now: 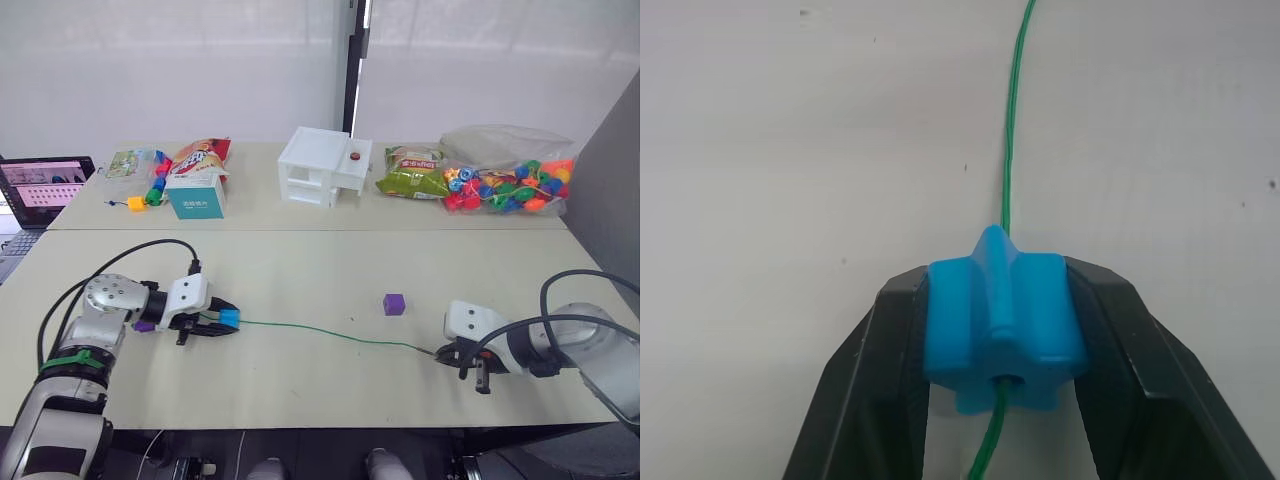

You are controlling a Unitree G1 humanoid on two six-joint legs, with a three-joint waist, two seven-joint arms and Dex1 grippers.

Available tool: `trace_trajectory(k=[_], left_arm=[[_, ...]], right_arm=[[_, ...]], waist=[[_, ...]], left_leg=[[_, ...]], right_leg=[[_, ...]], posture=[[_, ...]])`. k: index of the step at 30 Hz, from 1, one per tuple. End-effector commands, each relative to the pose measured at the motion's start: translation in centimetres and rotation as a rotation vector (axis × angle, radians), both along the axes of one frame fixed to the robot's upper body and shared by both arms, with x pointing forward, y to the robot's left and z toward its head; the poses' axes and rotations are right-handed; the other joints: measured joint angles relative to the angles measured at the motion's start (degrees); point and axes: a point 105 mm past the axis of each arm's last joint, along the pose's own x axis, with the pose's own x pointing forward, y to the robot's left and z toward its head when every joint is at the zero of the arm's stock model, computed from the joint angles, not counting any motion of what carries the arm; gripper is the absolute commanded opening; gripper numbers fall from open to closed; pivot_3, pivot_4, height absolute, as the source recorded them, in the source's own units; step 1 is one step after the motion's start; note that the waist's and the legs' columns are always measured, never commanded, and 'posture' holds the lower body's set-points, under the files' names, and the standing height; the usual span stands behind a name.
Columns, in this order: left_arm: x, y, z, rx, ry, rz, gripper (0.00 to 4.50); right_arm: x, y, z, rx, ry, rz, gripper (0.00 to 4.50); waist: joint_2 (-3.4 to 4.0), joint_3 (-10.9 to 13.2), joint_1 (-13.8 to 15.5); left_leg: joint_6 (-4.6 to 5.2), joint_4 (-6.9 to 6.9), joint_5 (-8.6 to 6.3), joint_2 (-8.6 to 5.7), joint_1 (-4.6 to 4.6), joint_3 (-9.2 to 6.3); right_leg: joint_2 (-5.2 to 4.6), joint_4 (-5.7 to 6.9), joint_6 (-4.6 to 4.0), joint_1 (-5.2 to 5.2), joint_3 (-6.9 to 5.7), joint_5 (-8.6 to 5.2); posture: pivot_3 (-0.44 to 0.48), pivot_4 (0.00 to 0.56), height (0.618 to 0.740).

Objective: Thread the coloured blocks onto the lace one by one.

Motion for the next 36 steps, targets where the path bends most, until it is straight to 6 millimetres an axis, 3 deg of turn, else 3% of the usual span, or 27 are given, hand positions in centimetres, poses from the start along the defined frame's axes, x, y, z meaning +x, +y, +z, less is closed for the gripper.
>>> trace_trajectory(k=[1,7,9,15,21,23,26,30,36], left_arm=[[-0.3,2.8,0.6,0.038,0.03,0.071,1.4],[-0.4,4.6,1.3,0.05,0.061,0.122,1.4],[-0.1,4.7,2.0,0.027,0.058,0.134,2.41],[1.1,4.3,5.7,-0.034,-0.005,0.135,4.39],[2.1,3.1,9.3,-0.073,-0.082,0.102,4.46],[2.2,1.4,10.2,-0.117,-0.095,0.049,4.46],[1.4,-2.9,10.1,-0.201,-0.083,-0.11,4.46],[-0.2,-10.1,7.5,-0.31,-0.04,-0.266,4.46],[-1.9,-17.1,3.9,-0.36,-0.024,-0.334,4.46]], right_arm=[[0.3,0.4,0.5,0.004,-0.028,0.027,0.0],[0.4,0.5,0.4,0.009,-0.028,0.036,0.0],[0.6,0.6,0.5,0.013,-0.03,0.041,0.0],[0.5,0.7,0.4,0.02,-0.023,0.046,0.0],[0.4,0.7,0.5,0.028,-0.019,0.042,0.0],[0.4,0.7,0.5,0.033,-0.021,0.04,0.0],[0.4,1.0,0.8,0.053,-0.029,0.036,0.0],[0.2,1.9,1.2,0.105,-0.026,0.034,0.0],[-0.3,2.5,1.2,0.113,-0.028,0.032,0.0]], waist=[[0.0,0.0,-0.36],[0.0,0.0,-0.93],[-0.01,0.01,-0.98],[-0.09,0.05,-0.61],[-0.1,0.06,-0.77],[-0.1,0.06,-0.77],[-0.09,0.05,-0.51],[-0.08,0.05,-0.46],[-0.16,0.1,-0.49]], left_leg=[[0.0,-0.01,0.0,0.0,0.0,0.0],[0.0,0.02,0.0,0.0,0.01,0.0],[0.0,0.0,0.0,0.01,0.01,-0.01],[0.0,0.05,0.0,0.0,-0.06,-0.02],[0.0,0.04,0.0,0.0,-0.06,-0.02],[0.0,0.04,0.0,0.0,-0.07,-0.02],[0.0,0.04,0.0,0.0,-0.09,-0.04],[0.0,0.07,0.0,0.0,-0.09,-0.04],[0.0,0.07,0.0,-0.01,-0.11,-0.07]], right_leg=[[0.0,0.04,-0.01,-0.02,0.0,-0.01],[0.0,0.11,-0.02,-0.02,0.0,-0.01],[0.01,0.12,-0.02,-0.05,0.0,-0.01],[0.0,0.13,-0.02,-0.05,-0.01,-0.01],[0.01,0.14,-0.02,-0.07,-0.01,-0.01],[0.0,0.16,-0.01,-0.06,-0.01,-0.01],[-0.01,0.24,-0.01,-0.05,-0.01,-0.01],[-0.05,0.38,-0.01,-0.02,-0.01,-0.01],[0.0,0.16,-0.02,-0.07,0.0,0.0]], posture=[[0.0,0.15,0.74],[0.0,0.15,0.74],[0.0,0.15,0.74],[0.0,0.15,0.74],[0.0,0.15,0.74],[0.0,0.15,0.74],[0.0,0.15,0.74],[0.0,0.15,0.74],[0.0,0.15,0.74]])
